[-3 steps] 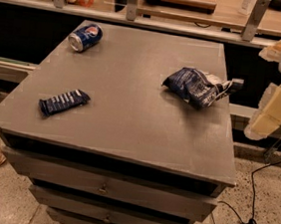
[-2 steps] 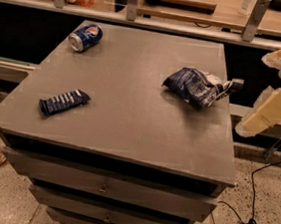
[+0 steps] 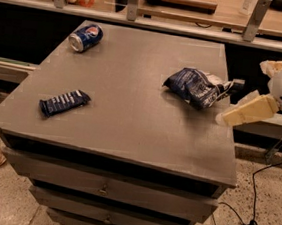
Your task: Move blue chip bag near pepsi can
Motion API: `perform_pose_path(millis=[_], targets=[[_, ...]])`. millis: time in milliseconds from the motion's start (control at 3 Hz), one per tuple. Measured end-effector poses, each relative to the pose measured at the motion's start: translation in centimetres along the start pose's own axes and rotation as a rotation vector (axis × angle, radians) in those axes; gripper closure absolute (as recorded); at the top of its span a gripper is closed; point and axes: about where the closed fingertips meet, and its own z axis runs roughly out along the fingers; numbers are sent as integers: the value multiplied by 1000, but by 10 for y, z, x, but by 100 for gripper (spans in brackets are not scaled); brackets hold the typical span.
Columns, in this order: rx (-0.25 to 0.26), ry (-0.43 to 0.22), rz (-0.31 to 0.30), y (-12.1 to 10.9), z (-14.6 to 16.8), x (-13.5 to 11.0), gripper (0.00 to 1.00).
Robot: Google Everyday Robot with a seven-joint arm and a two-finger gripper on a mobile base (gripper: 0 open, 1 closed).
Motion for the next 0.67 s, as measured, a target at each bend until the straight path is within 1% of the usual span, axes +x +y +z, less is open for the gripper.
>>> perform_pose_path(millis=[333, 667], targets=[[-3, 2, -1, 1, 0, 0, 0], [4, -17, -8, 4, 13, -1, 0]])
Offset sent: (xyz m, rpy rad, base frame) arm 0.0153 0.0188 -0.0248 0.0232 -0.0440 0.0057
